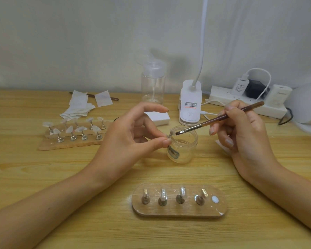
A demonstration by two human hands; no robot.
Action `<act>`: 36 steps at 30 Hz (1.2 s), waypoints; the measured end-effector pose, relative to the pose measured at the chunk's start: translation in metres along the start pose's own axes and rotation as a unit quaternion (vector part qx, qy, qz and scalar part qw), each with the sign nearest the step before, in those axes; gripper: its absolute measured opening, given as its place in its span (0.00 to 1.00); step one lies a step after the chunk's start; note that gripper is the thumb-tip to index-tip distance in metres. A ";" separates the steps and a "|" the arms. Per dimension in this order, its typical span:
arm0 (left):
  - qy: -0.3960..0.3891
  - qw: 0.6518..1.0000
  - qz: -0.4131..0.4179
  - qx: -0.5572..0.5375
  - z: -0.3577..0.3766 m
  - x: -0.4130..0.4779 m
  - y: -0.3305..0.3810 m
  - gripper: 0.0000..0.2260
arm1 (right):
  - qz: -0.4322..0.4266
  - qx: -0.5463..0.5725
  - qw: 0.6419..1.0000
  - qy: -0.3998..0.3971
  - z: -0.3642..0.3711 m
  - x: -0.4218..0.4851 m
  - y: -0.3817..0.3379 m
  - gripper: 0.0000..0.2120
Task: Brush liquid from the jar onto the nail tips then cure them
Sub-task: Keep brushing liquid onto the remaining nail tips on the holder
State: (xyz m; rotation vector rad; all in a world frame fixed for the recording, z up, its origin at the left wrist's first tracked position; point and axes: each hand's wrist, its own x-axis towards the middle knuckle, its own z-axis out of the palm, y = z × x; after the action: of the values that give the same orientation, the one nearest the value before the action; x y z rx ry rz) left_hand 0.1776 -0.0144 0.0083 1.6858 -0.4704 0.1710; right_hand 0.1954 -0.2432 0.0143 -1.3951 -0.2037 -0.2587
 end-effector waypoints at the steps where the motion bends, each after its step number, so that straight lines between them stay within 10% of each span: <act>1: 0.000 1.000 0.001 0.002 0.000 0.000 0.000 0.22 | -0.010 0.003 1.000 -0.008 0.000 0.000 0.000 0.12; 36: 0.006 0.998 0.043 0.054 0.001 0.002 -0.002 0.21 | 0.025 0.016 1.000 -0.003 0.005 0.001 -0.001 0.11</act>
State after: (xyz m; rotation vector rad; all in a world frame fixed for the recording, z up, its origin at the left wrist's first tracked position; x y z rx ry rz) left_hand 0.1802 -0.0158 0.0069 1.7707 -0.5339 0.2738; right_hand 0.1958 -0.2384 0.0161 -1.3670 -0.1776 -0.2084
